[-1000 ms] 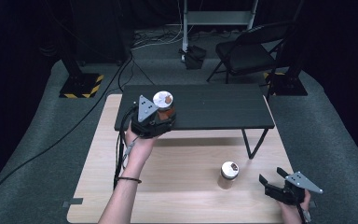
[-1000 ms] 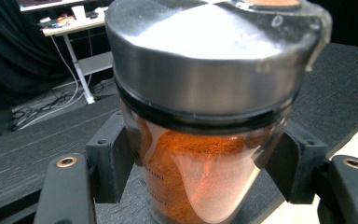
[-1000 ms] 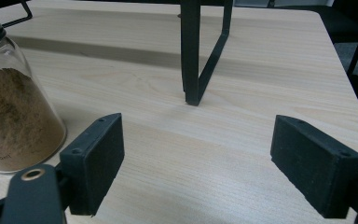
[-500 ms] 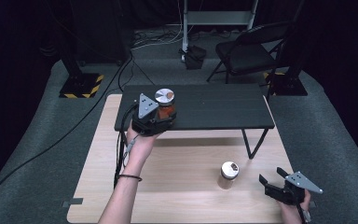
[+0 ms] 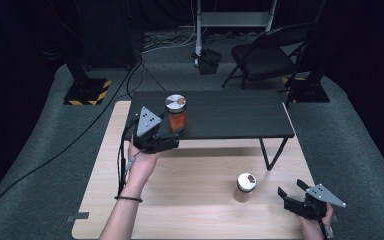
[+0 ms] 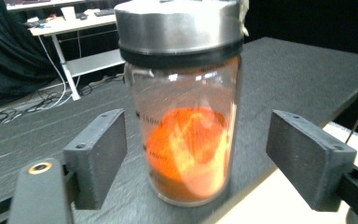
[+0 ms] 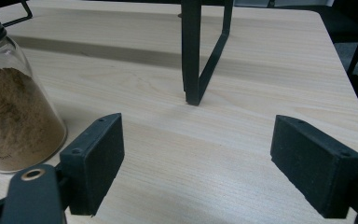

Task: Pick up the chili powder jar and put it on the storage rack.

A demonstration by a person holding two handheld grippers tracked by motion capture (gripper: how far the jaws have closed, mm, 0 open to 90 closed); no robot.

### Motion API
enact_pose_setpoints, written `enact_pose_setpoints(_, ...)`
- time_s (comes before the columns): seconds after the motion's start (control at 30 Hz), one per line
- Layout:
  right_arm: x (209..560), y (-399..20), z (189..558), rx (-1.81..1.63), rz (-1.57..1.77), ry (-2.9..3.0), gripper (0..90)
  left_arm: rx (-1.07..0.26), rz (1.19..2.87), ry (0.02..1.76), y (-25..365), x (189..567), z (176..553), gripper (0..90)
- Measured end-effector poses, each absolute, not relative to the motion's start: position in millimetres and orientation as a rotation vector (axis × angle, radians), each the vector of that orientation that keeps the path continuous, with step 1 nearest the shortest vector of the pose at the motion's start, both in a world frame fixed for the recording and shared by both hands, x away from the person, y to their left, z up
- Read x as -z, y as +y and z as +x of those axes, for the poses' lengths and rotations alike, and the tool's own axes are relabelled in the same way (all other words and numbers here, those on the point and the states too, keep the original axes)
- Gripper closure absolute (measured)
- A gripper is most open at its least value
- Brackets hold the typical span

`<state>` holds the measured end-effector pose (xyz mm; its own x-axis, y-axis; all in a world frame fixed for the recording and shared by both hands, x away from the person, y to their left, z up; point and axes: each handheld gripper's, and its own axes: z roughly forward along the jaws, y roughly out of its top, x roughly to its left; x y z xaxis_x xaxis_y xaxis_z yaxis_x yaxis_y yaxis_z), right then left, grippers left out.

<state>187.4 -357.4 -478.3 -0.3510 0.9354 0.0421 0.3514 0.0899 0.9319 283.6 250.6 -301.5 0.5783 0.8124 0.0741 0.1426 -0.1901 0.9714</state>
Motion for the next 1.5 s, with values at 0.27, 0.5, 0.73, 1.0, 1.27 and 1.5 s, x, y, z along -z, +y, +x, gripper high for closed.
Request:
enact_pose_setpoints(0.27,478,-357,187,-1.255,1.267,1.775,16.4,-0.748,1.671,0.803,268,315,270,14.4)
enact_pose_setpoints(0.5,478,-357,187,-1.255,1.266,1.775,16.4,-0.74,1.681,0.806,284,331,258,12.7)
enact_pose_setpoints(0.73,479,-356,187,-1.253,1.269,1.776,16.3,-0.733,1.679,0.796,299,350,245,12.3)
enact_pose_setpoints(1.0,479,-356,187,-1.25,1.269,1.777,16.4,-0.72,1.667,0.817,314,375,229,12.5)
enact_pose_setpoints(1.27,479,-355,187,-1.246,1.274,1.778,16.4,-0.705,1.675,0.863,324,399,222,12.6)
enact_pose_setpoints(1.5,479,-356,187,-1.246,1.273,1.778,16.4,-0.7,1.695,0.895,329,420,216,12.6)
